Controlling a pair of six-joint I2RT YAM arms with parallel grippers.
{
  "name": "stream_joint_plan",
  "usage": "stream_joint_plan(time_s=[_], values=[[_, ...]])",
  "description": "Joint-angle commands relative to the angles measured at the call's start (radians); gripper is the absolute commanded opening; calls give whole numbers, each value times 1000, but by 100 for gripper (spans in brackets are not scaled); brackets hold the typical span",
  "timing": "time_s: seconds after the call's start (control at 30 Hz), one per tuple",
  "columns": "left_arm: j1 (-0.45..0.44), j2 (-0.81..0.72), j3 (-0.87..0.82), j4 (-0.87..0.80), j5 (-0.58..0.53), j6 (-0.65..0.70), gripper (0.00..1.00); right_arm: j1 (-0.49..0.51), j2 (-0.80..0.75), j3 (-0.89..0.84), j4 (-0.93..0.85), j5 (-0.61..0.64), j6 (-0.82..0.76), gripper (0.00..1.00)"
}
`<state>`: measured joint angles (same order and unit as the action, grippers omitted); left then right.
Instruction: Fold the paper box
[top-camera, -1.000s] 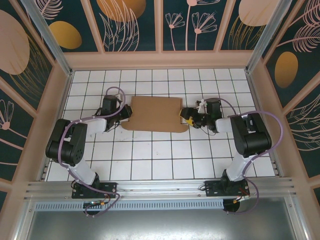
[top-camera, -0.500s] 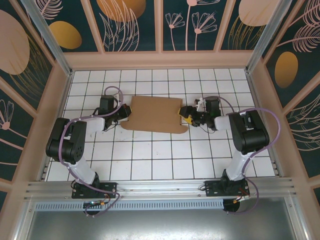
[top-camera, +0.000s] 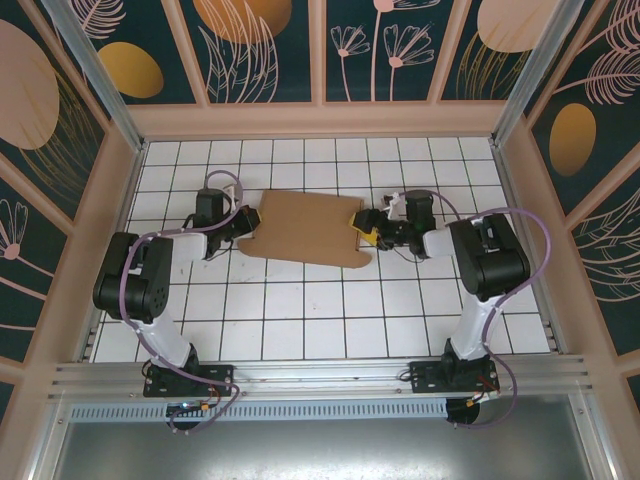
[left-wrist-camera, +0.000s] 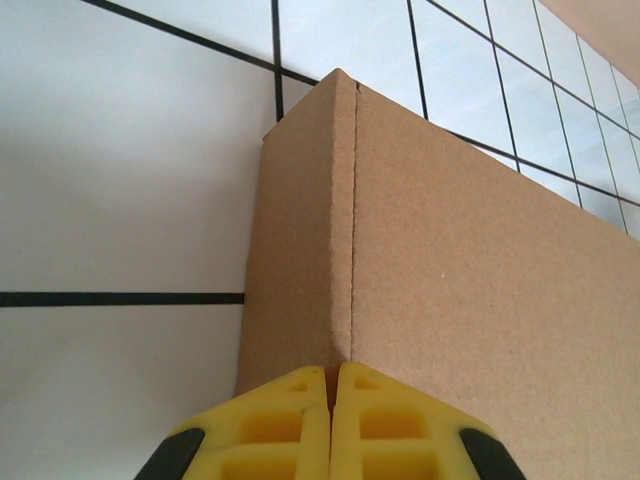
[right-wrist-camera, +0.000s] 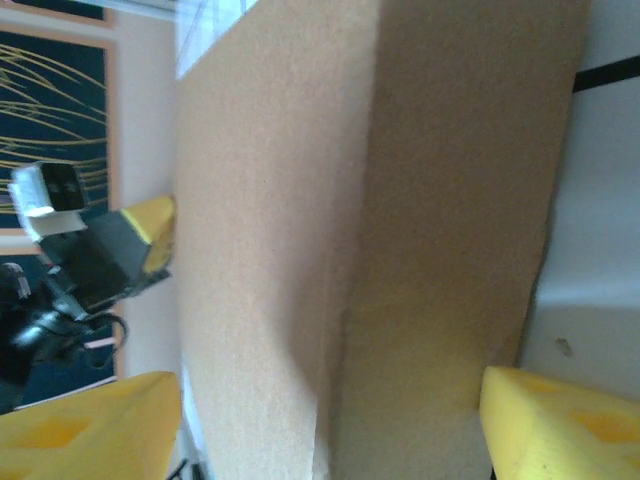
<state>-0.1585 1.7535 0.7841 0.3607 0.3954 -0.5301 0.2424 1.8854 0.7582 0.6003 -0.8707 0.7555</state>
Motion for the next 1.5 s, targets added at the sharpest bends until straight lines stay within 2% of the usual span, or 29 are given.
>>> stream_joint_plan(time_s=[0.0, 0.27, 0.37, 0.47, 0.57, 0.63, 0.7, 0.77, 0.83, 1.07, 1.47], values=[[2, 86, -54, -241, -64, 22, 0, 42, 56, -70, 329, -172, 234, 74], [2, 100, -40, -257, -69, 25, 0, 43, 151, -173, 970, -267, 641, 73], [2, 104, -43, -267, -88, 32, 0, 25, 185, -194, 1055, -255, 692, 73], [7, 102, -43, -279, -105, 32, 0, -14, 138, -234, 901, -191, 572, 74], [13, 95, -42, -288, -116, 33, 0, -26, 23, -217, 476, -115, 300, 74], [18, 92, -43, -289, -119, 32, 0, -22, -55, -168, 153, -10, 119, 76], [18, 96, -41, -287, -119, 30, 0, -18, -99, -126, -47, 76, 7, 77], [19, 101, -40, -287, -121, 30, 0, -21, -116, -97, -153, 139, -45, 78], [19, 103, -41, -287, -125, 30, 0, -20, -117, -77, -213, 173, -75, 79], [40, 97, -49, -293, -125, 25, 0, 6, -32, 26, -292, 155, -105, 80], [56, 110, -46, -295, -103, 26, 0, 43, 70, 130, -312, 84, -113, 83]])
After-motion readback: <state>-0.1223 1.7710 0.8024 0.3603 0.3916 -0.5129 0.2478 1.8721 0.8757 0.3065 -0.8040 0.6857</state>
